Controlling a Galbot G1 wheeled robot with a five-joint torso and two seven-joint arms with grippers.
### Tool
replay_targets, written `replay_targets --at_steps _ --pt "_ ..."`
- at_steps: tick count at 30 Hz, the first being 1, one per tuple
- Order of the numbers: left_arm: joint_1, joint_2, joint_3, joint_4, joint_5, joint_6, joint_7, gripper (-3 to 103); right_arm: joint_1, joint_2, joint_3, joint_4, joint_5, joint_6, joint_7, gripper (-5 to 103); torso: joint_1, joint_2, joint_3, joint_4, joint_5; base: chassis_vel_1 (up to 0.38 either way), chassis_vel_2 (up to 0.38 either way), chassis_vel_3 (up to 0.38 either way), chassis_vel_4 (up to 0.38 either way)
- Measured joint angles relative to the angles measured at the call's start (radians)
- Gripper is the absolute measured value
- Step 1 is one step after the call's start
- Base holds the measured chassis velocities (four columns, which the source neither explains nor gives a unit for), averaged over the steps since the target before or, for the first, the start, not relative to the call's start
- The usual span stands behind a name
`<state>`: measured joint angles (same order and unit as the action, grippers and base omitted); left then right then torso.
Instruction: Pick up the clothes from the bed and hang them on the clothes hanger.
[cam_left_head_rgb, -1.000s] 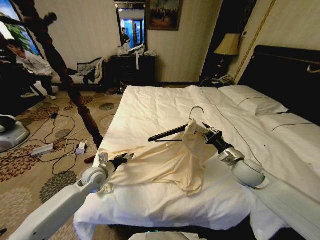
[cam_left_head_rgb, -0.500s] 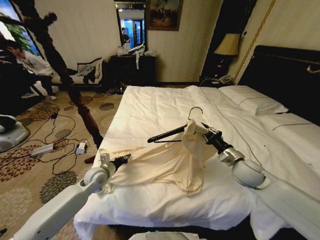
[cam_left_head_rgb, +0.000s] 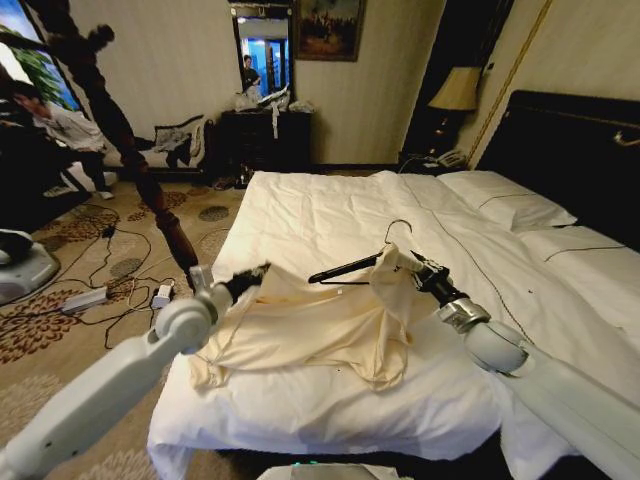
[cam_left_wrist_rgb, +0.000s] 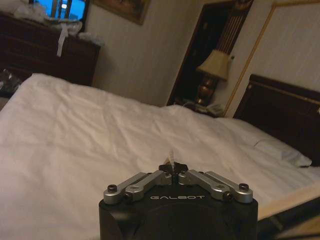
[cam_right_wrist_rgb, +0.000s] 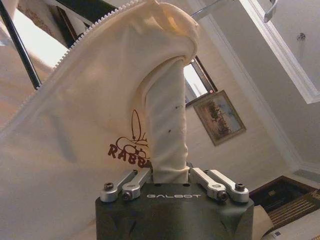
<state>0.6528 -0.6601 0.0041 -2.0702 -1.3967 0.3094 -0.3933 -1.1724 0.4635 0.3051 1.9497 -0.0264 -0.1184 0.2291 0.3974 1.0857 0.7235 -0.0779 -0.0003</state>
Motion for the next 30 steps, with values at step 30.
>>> replay_targets --at_steps 30 --pt "-0.303 -0.065 0.236 -0.127 -0.088 0.059 -0.187 0 0.114 -0.008 -0.102 0.073 0.158 -0.150 -0.002 18 0.000 0.000 0.000 -0.0004 0.0002 0.000 0.000 0.000 0.000"
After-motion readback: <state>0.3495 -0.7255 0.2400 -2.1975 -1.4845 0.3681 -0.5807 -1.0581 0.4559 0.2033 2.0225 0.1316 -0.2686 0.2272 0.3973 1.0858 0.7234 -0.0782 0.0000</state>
